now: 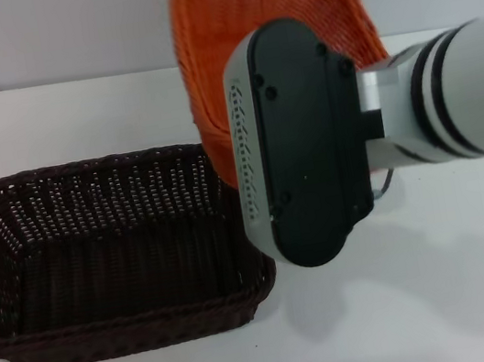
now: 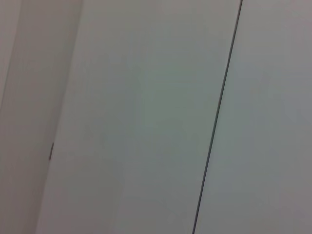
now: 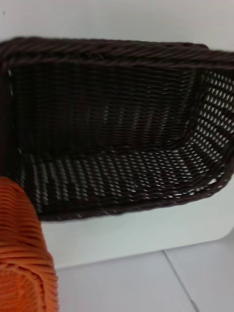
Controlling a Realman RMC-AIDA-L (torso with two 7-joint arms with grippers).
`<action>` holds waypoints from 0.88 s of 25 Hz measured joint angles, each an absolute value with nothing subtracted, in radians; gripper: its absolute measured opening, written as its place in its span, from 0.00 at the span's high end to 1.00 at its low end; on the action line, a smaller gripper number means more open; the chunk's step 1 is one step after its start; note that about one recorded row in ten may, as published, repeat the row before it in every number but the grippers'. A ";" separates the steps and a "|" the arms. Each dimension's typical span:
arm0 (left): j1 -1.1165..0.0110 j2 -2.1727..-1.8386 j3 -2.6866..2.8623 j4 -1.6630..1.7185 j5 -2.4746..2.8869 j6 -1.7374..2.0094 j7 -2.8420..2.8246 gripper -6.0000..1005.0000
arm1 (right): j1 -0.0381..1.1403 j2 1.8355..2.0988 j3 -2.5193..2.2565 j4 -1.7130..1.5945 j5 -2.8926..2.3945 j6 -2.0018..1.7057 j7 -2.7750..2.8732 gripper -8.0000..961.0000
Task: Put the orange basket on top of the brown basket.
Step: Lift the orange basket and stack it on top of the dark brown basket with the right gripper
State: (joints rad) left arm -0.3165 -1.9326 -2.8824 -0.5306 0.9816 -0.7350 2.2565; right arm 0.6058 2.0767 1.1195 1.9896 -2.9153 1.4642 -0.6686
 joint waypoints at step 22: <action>-0.330 -1.930 -2.882 -0.486 0.968 -0.736 2.256 0.49 | 0.568 2.076 1.292 1.957 -2.402 1.252 -1.516 0.81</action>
